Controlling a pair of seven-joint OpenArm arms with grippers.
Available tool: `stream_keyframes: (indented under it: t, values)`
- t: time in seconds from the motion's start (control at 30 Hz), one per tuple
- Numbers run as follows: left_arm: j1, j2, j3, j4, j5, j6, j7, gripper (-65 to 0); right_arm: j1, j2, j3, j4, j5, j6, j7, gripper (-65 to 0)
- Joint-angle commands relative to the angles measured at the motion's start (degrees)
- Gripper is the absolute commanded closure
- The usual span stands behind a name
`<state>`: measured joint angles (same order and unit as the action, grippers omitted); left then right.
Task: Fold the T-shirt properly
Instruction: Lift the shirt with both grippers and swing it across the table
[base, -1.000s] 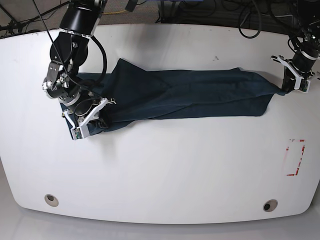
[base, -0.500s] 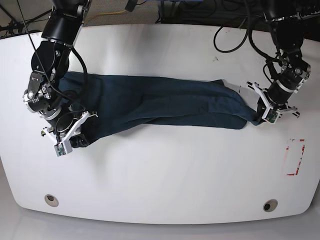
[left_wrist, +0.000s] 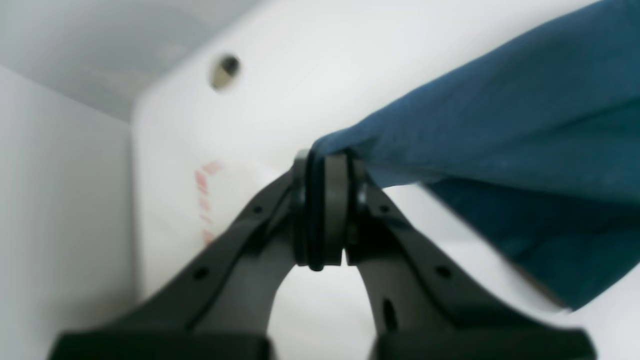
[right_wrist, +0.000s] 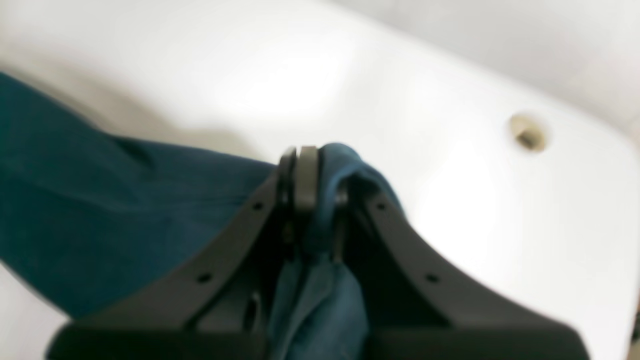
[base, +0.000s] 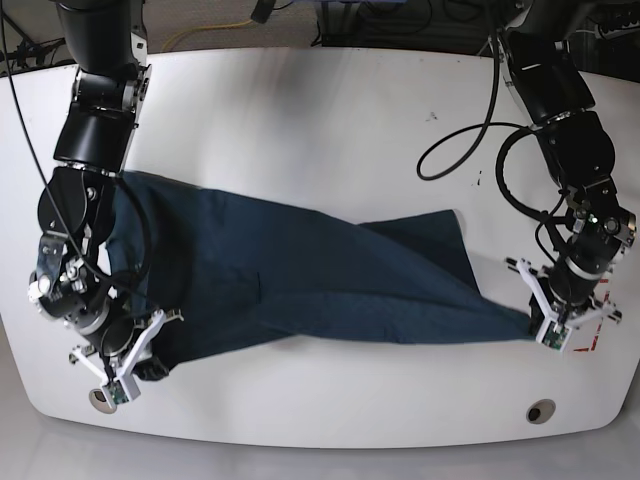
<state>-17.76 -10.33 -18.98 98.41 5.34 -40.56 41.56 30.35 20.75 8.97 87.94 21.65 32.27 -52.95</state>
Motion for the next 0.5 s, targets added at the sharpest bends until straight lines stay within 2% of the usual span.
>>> stream_keyframes:
  t: [0.0,0.13,0.2,0.37,0.47]
  values:
    - [-3.5,-1.0,-0.1,2.2,-0.7,0.6,0.4,0.0,6.1,2.6,-0.7,-1.3,1.1,0.0,1.7,0.0]
    - [-8.1,-1.3,-0.1,3.5,-0.6,0.6,2.0,0.0,14.7,4.5,-5.0,-5.6,1.5,0.1,0.2,0.0]
    - [-10.4,-2.6,-0.1,3.6,-0.8,0.6,3.3,0.0,18.3,5.0,-6.6,-6.9,1.5,0.1,-0.3,0.0]
    - [-17.0,-3.9,-0.1,3.6,-0.9,0.6,6.8,0.0,26.0,5.1,-8.9,-8.6,1.5,0.1,-0.6,0.0]
    - [-21.2,-5.3,-0.1,3.9,-0.9,0.6,7.5,0.0,30.6,5.1,-10.8,-8.6,1.3,0.1,-2.7,0.0]
